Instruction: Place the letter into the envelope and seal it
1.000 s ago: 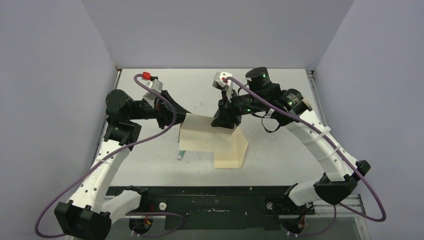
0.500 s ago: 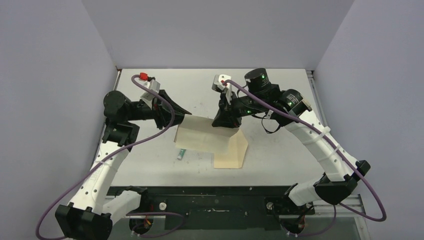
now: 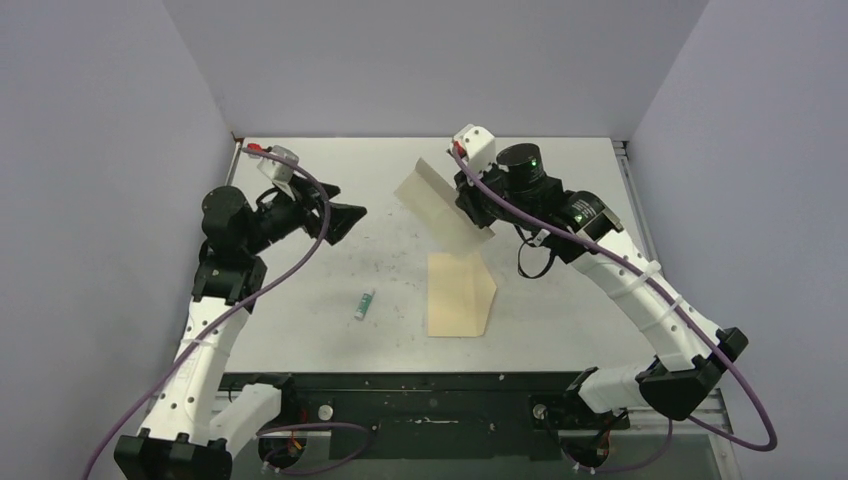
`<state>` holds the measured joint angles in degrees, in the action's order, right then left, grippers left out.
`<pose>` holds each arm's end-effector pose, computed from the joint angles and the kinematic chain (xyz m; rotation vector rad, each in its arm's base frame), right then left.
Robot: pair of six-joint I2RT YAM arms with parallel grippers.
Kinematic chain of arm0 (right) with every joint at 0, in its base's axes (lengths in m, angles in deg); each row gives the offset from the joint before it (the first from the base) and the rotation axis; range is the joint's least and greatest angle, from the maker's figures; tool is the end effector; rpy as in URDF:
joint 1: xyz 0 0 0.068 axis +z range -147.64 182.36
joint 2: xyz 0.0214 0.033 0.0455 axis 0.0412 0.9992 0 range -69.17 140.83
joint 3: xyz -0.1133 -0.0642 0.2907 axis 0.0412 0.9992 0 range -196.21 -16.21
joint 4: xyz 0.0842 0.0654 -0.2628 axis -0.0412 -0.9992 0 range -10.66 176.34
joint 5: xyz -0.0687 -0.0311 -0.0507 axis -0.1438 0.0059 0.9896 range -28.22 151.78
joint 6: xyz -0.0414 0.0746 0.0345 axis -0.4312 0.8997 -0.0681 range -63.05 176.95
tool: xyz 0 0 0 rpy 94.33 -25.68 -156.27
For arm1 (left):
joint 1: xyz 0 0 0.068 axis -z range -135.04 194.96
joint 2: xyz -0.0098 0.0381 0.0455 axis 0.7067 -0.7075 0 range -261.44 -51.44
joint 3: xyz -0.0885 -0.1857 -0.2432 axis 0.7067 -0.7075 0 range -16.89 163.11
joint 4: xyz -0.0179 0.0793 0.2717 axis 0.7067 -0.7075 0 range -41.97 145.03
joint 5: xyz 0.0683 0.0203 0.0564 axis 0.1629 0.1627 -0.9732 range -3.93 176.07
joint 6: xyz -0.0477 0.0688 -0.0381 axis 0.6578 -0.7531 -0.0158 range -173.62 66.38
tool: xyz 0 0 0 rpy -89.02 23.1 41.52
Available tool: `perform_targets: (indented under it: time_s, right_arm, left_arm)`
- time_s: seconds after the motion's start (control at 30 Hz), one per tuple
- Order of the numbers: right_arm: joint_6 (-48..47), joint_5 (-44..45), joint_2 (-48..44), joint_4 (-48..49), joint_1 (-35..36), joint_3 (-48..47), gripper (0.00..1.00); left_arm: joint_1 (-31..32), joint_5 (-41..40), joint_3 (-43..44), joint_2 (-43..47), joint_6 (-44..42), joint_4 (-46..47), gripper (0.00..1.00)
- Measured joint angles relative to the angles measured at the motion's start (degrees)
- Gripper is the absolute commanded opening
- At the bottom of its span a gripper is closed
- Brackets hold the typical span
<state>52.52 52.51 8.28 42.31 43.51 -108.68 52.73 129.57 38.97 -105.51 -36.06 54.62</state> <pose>0.2414 0.2286 0.4692 -0.9128 1.9116 0.5553 0.2279 -0.0886 0.4369 0.4858 1.5562 -0.9263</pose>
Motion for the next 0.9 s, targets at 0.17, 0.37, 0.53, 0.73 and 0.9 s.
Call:
perform_targets:
  time_s: [0.17,0.37,0.53,0.73,0.9]
  right_arm:
    - [5.9,9.3,-0.5,7.1,-0.5,3.3,0.05]
    - [18.9,9.3,-1.4,19.2,-0.6,6.3,0.05]
    - [31.2,4.1,-0.1,31.5,-0.6,6.9,0.05]
    - [39.9,-1.9,2.0,39.5,-0.6,6.9,0.05]
    - [45.8,-5.8,2.7,44.3,-0.6,6.9,0.05]
  left_arm:
    - [0.1,-4.3,-0.3,-0.8,7.8,1.1,0.9]
    - [3.0,-8.6,-7.6,-1.8,28.3,17.2,0.92]
    - [5.9,-11.3,-7.8,-7.0,39.2,26.4,0.93]
    - [7.3,-11.8,-6.9,-8.1,42.9,31.6,0.83]
    - [4.7,-10.1,-4.5,-8.6,45.4,34.4,0.61]
